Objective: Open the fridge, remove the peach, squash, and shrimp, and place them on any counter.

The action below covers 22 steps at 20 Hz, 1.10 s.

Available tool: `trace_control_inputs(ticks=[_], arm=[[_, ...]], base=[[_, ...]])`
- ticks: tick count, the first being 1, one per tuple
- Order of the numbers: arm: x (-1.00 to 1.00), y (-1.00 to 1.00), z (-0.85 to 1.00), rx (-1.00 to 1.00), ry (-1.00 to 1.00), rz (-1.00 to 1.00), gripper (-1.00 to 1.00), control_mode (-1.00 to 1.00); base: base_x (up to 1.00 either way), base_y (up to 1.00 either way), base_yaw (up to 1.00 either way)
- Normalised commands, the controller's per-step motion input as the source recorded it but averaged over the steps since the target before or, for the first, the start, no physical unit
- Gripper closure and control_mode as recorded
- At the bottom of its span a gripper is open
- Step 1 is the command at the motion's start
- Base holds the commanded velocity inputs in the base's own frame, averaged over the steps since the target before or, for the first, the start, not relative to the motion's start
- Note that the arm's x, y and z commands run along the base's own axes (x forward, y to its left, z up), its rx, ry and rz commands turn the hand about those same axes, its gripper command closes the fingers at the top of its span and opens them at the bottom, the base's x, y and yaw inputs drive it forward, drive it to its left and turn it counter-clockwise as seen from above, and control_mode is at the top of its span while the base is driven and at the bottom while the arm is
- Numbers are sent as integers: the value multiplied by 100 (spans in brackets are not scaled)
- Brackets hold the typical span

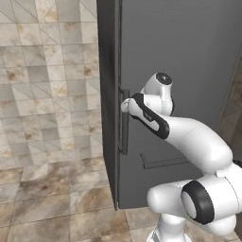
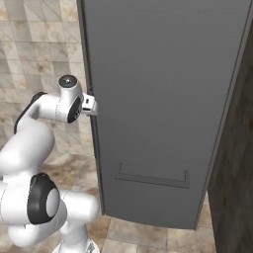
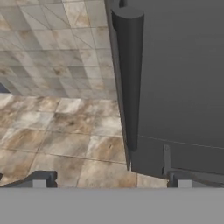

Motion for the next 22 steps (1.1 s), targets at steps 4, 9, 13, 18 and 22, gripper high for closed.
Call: trace_control_inputs(ticks=[4,9,13,18,22], arm=[[17,0,18,0,-2,0,-100,-100],[24,0,11,1,-8,0,-100,-100],[26,0,13,3,-3,0,-100,-100],[29,0,5,4,-9,0,-100,-100],[44,0,0,3,-9,-1,-100,-100]], base=[[0,0,0],[0,0,0],[0,0,0],[0,0,0],[0,0,0]])
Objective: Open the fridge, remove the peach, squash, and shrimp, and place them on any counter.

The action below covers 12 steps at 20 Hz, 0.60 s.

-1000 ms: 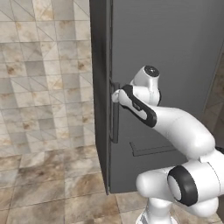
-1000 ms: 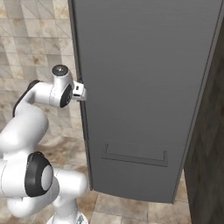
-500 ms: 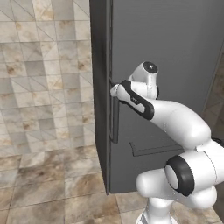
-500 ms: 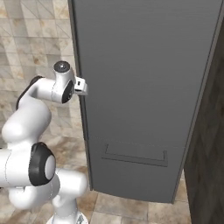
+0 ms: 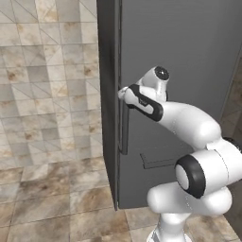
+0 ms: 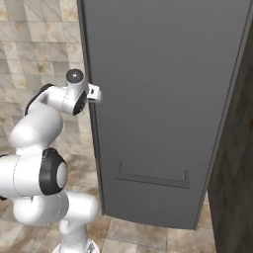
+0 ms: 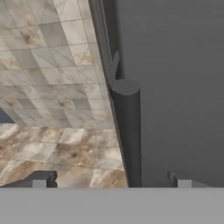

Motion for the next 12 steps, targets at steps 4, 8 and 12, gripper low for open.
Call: trace_control_inputs(ticks=[4,8,12], arm=[[43,0,0,3,-2,-1,-100,-100],[46,0,-4,4,-2,0,-100,-100],[51,0,-16,4,0,0,-100,-100]], base=[[0,0,0],[0,0,0],[0,0,0]])
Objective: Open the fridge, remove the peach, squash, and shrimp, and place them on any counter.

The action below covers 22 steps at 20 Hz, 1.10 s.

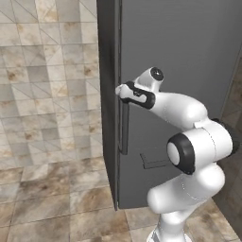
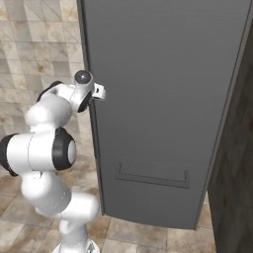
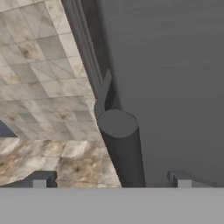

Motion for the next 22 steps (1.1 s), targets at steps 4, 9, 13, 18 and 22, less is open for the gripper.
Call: trace_control_inputs(ticks=[4,9,13,18,22], arm=[[48,4,-25,2,0,0,-100,-100],[47,10,-27,0,0,0,-100,-100],[41,11,-26,0,0,0,-100,-100],[17,6,-11,0,0,0,100,-100],[-2,0,-1,0,0,0,100,-100]], base=[[0,0,0],[0,0,0],[0,0,0],[0,0,0],[0,0,0]])
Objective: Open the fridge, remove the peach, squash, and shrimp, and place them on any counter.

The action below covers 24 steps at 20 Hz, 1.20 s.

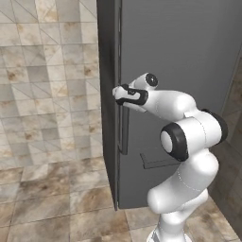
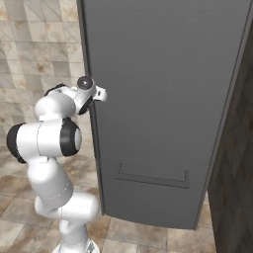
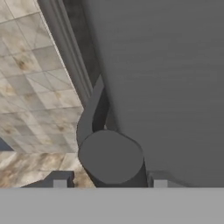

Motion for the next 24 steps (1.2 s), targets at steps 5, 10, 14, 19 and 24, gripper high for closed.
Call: trace_control_inputs(ticks=[5,10,14,19,24], arm=[[-7,0,-8,0,0,0,100,-100],[-90,-40,-6,0,0,0,100,-100],[-100,-97,-4,0,-8,0,100,-100],[-100,-100,0,0,-1,0,100,-100],[-100,-98,0,0,-1,0,100,-100]], base=[[0,0,0],[0,0,0],[0,0,0],[0,0,0],[0,0,0]])
